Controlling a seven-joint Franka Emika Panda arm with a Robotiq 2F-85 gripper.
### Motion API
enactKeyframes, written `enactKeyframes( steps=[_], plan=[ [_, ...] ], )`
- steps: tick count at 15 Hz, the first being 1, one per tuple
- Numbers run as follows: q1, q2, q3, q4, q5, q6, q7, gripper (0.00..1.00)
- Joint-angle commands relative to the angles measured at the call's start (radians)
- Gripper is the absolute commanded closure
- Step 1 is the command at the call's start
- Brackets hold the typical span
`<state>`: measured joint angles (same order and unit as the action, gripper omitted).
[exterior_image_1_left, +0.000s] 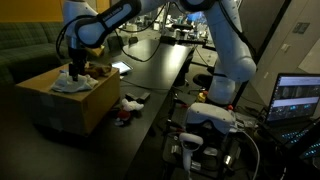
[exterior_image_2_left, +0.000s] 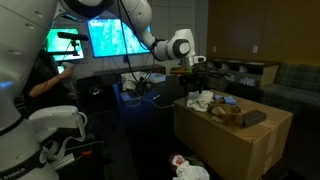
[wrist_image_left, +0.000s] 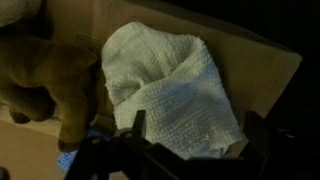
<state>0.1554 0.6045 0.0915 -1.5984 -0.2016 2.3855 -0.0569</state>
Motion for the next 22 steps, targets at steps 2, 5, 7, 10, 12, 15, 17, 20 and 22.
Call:
enactKeyframes(
  steps=[2, 5, 7, 10, 12, 15, 17, 20, 22],
  plan=[
    [0.050, -0.003, -0.055, -0.074, -0.037, 0.157, 0.105, 0.00],
    [0.066, 0.012, -0.077, -0.089, -0.038, 0.210, 0.145, 0.00],
    [0.067, 0.028, -0.079, -0.089, -0.022, 0.221, 0.159, 0.00],
    [0.065, 0.041, -0.074, -0.093, -0.010, 0.228, 0.168, 0.00],
    [0.071, 0.050, -0.081, -0.091, -0.018, 0.228, 0.178, 0.00],
    [0.085, 0.064, -0.108, -0.085, -0.035, 0.232, 0.204, 0.00],
    [0.095, 0.074, -0.131, -0.078, -0.045, 0.230, 0.224, 0.00],
    [0.097, 0.076, -0.149, -0.074, -0.046, 0.221, 0.232, 0.30],
    [0.086, 0.070, -0.140, -0.076, -0.034, 0.209, 0.214, 0.39]
  ],
)
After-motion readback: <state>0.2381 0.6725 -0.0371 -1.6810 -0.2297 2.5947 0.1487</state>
